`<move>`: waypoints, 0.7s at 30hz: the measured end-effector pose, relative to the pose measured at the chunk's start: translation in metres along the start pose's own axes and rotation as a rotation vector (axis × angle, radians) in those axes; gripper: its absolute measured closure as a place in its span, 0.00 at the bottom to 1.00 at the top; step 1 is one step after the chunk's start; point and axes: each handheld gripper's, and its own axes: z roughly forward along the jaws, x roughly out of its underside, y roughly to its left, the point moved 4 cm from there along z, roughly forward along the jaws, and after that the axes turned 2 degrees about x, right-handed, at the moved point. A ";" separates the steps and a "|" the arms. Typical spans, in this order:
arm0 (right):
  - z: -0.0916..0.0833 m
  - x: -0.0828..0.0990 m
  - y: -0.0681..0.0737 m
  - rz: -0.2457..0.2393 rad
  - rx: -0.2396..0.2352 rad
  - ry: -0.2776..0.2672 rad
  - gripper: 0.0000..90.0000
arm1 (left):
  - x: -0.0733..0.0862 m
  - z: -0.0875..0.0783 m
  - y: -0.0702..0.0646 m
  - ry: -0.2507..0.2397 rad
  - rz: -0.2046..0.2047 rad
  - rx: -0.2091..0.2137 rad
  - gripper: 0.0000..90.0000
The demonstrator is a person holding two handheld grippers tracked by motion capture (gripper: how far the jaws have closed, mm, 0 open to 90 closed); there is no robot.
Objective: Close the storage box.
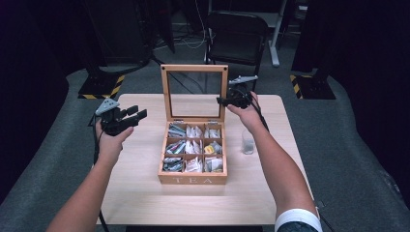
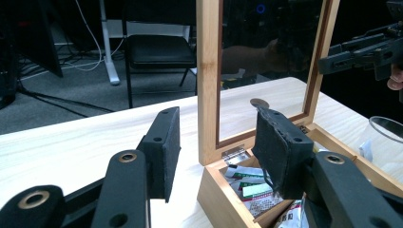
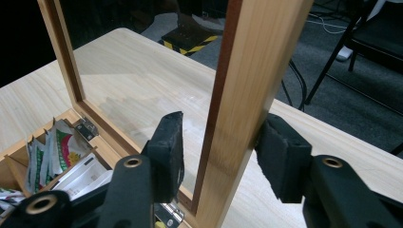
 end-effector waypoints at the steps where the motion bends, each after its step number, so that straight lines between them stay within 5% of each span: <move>1: -0.001 0.000 0.000 0.002 0.001 0.003 0.61 | 0.000 0.000 0.000 -0.001 0.002 0.001 0.57; 8: -0.008 0.000 -0.001 -0.002 -0.007 0.014 0.72 | -0.005 0.001 -0.005 0.018 0.012 0.014 0.58; 21: -0.019 0.007 0.007 -0.018 -0.013 -0.017 0.74 | -0.012 0.005 -0.011 0.002 0.024 0.019 0.58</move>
